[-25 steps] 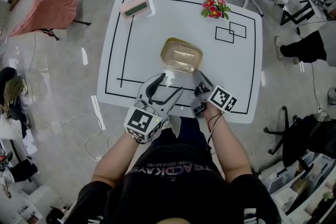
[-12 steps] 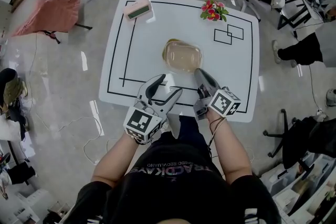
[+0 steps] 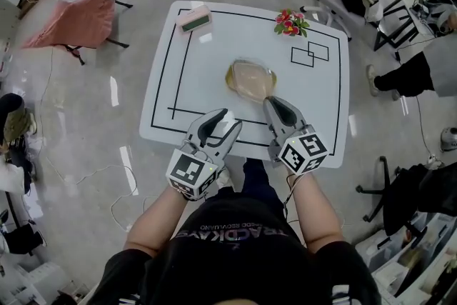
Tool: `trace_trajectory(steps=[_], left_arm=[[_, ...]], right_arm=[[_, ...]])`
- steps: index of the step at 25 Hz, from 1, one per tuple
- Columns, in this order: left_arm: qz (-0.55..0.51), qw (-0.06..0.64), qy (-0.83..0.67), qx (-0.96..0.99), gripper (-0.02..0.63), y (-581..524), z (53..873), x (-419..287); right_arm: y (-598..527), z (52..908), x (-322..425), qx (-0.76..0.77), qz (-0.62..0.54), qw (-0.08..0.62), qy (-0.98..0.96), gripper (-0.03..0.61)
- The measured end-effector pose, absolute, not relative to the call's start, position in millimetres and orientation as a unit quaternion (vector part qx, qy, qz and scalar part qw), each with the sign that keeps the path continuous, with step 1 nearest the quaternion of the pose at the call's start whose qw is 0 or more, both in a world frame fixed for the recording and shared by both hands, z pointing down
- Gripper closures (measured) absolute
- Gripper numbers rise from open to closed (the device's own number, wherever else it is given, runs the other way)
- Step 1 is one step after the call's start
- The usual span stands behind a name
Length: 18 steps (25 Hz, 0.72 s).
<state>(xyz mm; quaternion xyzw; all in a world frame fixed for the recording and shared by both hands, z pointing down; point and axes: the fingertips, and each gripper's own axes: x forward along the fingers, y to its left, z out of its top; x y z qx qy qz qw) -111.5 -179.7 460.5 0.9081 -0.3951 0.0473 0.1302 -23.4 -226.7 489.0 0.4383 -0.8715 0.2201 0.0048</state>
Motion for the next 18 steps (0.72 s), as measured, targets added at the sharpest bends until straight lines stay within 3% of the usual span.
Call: trace_trajectory(steps=[6, 18], left_arm=[[0.038, 0.118, -0.414, 0.902, 0.611, -168, 447, -129], [0.023, 0.082, -0.415, 0.906, 0.611, -133, 412, -152]], right_arm=[[-210, 452, -34, 0.442, 0.155, 0.008, -0.883, 0.545], [-158, 388, -47, 0.458, 0.062, -0.001, -0.887, 0.545]])
